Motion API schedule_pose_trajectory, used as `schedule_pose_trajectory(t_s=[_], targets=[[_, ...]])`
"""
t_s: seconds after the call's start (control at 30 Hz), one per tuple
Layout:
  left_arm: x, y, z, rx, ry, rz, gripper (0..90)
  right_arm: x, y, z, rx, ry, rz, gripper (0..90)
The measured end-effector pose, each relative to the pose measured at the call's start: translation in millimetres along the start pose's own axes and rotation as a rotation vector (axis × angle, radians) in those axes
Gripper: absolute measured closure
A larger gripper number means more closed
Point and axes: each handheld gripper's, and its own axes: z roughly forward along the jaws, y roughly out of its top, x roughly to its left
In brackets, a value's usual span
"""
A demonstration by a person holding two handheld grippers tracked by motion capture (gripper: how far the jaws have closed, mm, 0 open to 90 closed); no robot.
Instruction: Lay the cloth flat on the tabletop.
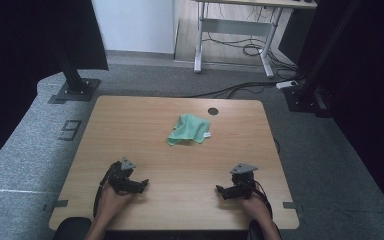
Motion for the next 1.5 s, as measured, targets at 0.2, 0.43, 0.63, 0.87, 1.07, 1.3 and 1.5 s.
schedule_pose_trajectory(t_s=[0.2, 0.43, 0.63, 0.87, 1.07, 1.3, 1.5], targets=[[-0.4, 0.4, 0.4, 0.000, 0.000, -0.001, 0.0, -0.2, 0.0, 0.0, -0.001, 0.001, 0.000, 0.0], [-0.6, 0.8, 0.6, 0.000, -0.003, 0.003, 0.0, -0.1, 0.0, 0.0, -0.001, 0.000, -0.001, 0.0], [-0.9, 1.2, 1.1, 0.001, -0.011, 0.011, 0.0, 0.1, 0.0, 0.0, 0.000, -0.002, -0.001, 0.0], [-1.4, 1.9, 1.2, -0.008, -0.009, 0.010, 2.3, 0.3, 0.1, 0.0, 0.001, -0.002, 0.000, 0.0], [-2.4, 4.3, 2.6, -0.012, -0.012, 0.010, 3.9, 0.3, -0.3, -0.2, 0.001, -0.002, -0.003, 0.0], [-2.3, 13.9, 0.0, -0.025, -0.030, 0.012, 4.3, 0.5, -0.5, -0.4, 0.001, -0.004, -0.002, 0.0], [-2.1, 27.6, 0.5, -0.032, -0.047, 0.029, 5.0, 0.5, -0.5, -0.4, 0.001, -0.004, -0.003, 0.0]])
